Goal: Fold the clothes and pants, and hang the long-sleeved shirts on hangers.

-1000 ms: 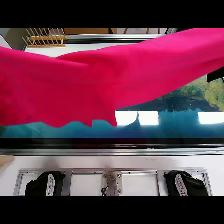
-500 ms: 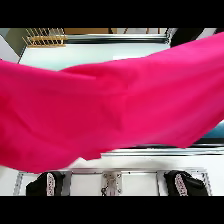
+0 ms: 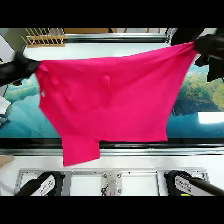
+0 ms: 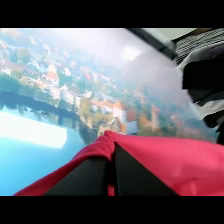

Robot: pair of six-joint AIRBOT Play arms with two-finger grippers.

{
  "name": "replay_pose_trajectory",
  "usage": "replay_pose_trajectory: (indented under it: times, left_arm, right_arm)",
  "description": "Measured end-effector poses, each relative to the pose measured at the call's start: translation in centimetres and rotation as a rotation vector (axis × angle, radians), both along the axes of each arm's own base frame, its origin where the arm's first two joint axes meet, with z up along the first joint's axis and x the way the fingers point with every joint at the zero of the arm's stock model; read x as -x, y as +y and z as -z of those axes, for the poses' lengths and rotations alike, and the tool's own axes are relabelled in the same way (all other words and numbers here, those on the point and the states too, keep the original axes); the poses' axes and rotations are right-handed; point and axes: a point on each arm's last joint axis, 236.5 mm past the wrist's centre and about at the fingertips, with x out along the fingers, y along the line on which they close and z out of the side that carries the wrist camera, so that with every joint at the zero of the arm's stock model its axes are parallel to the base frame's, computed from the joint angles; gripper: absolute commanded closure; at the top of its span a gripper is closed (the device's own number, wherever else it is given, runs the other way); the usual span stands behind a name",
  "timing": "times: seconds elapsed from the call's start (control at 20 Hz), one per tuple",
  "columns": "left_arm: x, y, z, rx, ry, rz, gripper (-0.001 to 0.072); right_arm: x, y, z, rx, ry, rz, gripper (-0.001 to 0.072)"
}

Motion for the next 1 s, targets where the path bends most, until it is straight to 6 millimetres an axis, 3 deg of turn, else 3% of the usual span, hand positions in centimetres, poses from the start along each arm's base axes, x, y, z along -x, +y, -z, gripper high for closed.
replay_pose_trajectory:
  times: [0.05,0.1,0.15,0.25,0.3,0.35,0.4,0.45,0.5,0.7,0.85,1.0]
  left_arm:
    - [-2.5,-0.5,2.0,-0.005,0.029,0.023,0.0619]
    - [-4.6,-1.0,3.6,-0.008,0.053,0.044,0.0237]
    - [-6.6,-1.4,5.2,-0.007,0.077,0.064,0.0023]
    - [-9.6,-1.7,7.6,0.015,0.123,0.078,0.0025]
    - [-10.6,-1.5,8.4,0.025,0.141,0.078,0.0099]
    - [-11.3,-1.0,9.0,0.036,0.158,0.075,0.0101]
    - [-11.6,-0.3,9.4,0.029,0.174,0.073,0.0101]
    - [-11.4,0.6,9.8,0.013,0.199,0.074,0.01]
    - [-10.8,1.6,10.5,-0.021,0.232,0.079,0.0101]
    - [-5.0,5.9,15.7,-0.198,0.441,0.088,0.0101]
    - [0.9,8.2,21.3,-0.22,0.612,0.056,0.0101]
    - [6.1,9.3,26.6,-0.185,0.748,0.029,0.0101]
  right_arm:
    - [-1.8,0.4,1.5,-0.007,0.003,0.0,0.055]
    - [-3.7,0.7,2.7,-0.007,-0.007,0.004,0.0252]
    - [-5.1,0.8,3.3,-0.012,-0.022,0.013,0.005]
    - [-7.1,1.0,4.2,-0.014,-0.044,0.022,0.0051]
    - [-7.7,1.0,4.3,-0.014,-0.052,0.028,0.0068]
    - [-7.9,0.7,4.1,-0.014,-0.063,0.036,0.0068]
    - [-7.8,0.2,3.6,-0.013,-0.071,0.043,0.0085]
    - [-7.3,-0.2,3.2,-0.012,-0.065,0.043,0.0187]
    - [-6.6,-0.4,3.0,-0.016,-0.047,0.039,0.0205]
    - [-1.2,0.4,3.9,-0.028,0.09,-0.018,0.0205]
    - [4.4,2.4,6.3,-0.043,0.204,-0.067,0.0205]
    - [9.7,5.0,9.1,-0.076,0.285,-0.12,0.0205]
